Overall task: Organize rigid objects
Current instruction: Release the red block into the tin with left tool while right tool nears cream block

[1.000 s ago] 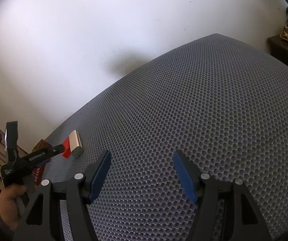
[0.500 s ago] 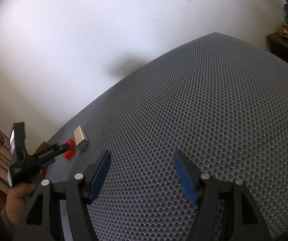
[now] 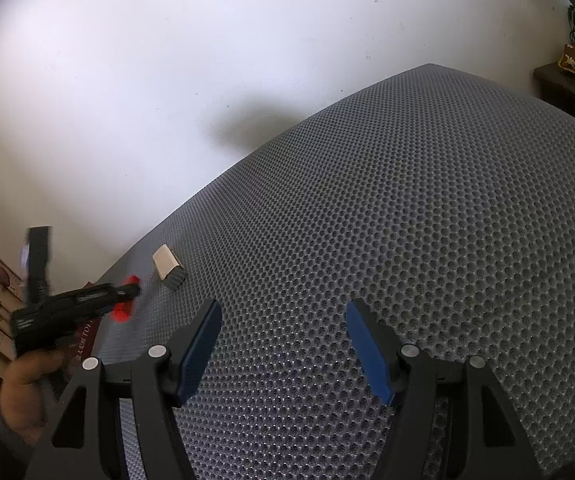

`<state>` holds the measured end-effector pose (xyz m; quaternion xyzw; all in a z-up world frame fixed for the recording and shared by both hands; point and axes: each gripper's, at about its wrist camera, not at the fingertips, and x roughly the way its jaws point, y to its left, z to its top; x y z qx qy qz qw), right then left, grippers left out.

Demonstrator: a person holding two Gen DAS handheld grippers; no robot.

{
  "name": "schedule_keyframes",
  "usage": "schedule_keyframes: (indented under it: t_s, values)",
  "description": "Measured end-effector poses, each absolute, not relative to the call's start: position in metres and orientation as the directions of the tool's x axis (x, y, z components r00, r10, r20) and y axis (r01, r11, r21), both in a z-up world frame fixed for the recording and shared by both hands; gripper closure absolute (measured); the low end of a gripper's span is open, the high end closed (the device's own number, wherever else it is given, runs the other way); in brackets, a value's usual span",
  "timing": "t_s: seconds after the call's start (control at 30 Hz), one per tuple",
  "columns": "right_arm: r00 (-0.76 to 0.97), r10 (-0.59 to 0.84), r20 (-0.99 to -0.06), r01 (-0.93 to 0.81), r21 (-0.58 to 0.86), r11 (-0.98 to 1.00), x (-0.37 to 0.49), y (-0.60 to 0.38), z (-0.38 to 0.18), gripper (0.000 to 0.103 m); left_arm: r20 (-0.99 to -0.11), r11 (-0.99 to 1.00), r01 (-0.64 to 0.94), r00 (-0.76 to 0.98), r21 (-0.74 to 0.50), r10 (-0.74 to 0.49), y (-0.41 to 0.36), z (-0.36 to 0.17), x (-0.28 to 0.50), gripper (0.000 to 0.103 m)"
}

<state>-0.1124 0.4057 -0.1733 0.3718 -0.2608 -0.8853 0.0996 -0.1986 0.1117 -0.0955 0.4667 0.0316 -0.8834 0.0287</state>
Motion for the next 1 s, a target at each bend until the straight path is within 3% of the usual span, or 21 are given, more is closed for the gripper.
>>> schedule_keyframes:
  t_s: [0.33, 0.73, 1.0]
  values:
    - [-0.702, -0.374, -0.605, -0.016, 0.540, -0.842, -0.115, 0.410, -0.177, 0.036, -0.712, -0.998, 0.027, -0.700, 0.048, -0.053, 0.033, -0.002, -0.149, 0.077]
    - [-0.700, -0.365, -0.613, -0.019, 0.528, -0.849, -0.116, 0.409, -0.175, 0.036, -0.685, -0.978, 0.205, -0.710, 0.025, -0.166, -0.094, 0.020, -0.127, 0.077]
    - [-0.699, -0.360, -0.618, -0.020, 0.520, -0.854, -0.116, 0.402, -0.178, 0.036, -0.686, -0.964, 0.263, -0.696, 0.033, -0.213, -0.147, 0.003, -0.122, 0.077]
